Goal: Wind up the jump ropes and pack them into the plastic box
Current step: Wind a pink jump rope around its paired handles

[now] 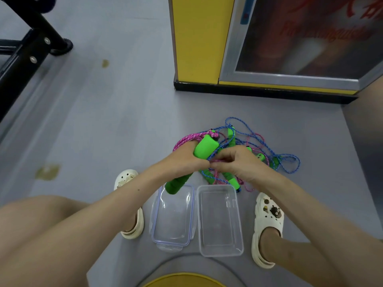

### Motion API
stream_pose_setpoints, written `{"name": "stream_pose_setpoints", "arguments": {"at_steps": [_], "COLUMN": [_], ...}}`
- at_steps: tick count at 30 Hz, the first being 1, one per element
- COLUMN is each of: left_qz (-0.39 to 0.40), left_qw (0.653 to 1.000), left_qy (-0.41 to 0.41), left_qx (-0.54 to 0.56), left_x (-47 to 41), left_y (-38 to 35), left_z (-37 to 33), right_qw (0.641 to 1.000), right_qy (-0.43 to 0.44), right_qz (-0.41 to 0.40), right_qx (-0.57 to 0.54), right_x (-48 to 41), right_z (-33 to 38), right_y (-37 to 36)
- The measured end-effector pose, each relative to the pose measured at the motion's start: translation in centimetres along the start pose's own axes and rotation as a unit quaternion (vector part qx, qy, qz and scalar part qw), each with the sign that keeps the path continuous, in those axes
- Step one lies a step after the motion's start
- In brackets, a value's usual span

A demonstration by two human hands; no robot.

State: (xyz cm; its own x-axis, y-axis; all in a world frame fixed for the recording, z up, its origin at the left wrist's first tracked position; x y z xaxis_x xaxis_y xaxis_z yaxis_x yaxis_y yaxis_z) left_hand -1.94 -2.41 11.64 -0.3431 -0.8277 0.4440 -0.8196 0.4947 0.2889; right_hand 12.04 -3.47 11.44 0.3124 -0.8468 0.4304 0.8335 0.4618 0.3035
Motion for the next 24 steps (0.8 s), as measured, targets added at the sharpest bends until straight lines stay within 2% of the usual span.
{"name": "stream_pose_setpoints", "arguments": {"at_steps": [3, 7, 10, 15, 21, 24], "left_qz": [0.030, 0.112, 0.153, 0.240, 0.286, 0.299], "left_qw": [0.998, 0.974, 0.957, 0.908, 0.872, 0.823], "left_qy": [0.042, 0.079, 0.084, 0.101, 0.076, 0.052], "left_qx": [0.031, 0.178, 0.230, 0.328, 0.391, 0.480], "left_x": [0.1, 0.3, 0.6, 0.7, 1.2, 1.0], "left_y": [0.0, -0.9, -1.4, -2.1, -2.6, -3.0], "left_z": [0.5, 0.5, 0.2, 0.0, -0.7, -1.1], "right_qw": [0.998, 0.994, 0.989, 0.981, 0.945, 0.929], "right_qy": [0.021, 0.029, 0.028, -0.018, -0.067, -0.058], "right_qz": [-0.034, -0.071, -0.098, -0.066, -0.005, -0.035], "right_qx": [-0.044, -0.082, -0.104, -0.184, -0.319, -0.363], "right_x": [-0.1, -0.4, -0.7, -0.8, -0.6, -0.1], "right_z": [0.4, 0.5, 0.4, -0.3, -0.8, -0.5], "right_y": [0.9, 1.2, 1.5, 1.1, 0.3, 0.5]}}
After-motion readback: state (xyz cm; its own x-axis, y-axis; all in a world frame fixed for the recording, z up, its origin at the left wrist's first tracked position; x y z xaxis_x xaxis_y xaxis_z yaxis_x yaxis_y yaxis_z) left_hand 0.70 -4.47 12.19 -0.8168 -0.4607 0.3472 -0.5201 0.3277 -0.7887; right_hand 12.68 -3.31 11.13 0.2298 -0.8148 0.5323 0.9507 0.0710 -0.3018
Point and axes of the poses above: each hand's wrist, its own x-axis away from the middle knuckle, its own y-axis out of the back of the hand, z = x × y, the point moved 4 cm from there along -x, towards the middle knuckle, and after that the axes turned 2 degrees about x, right-handed, at the moved point
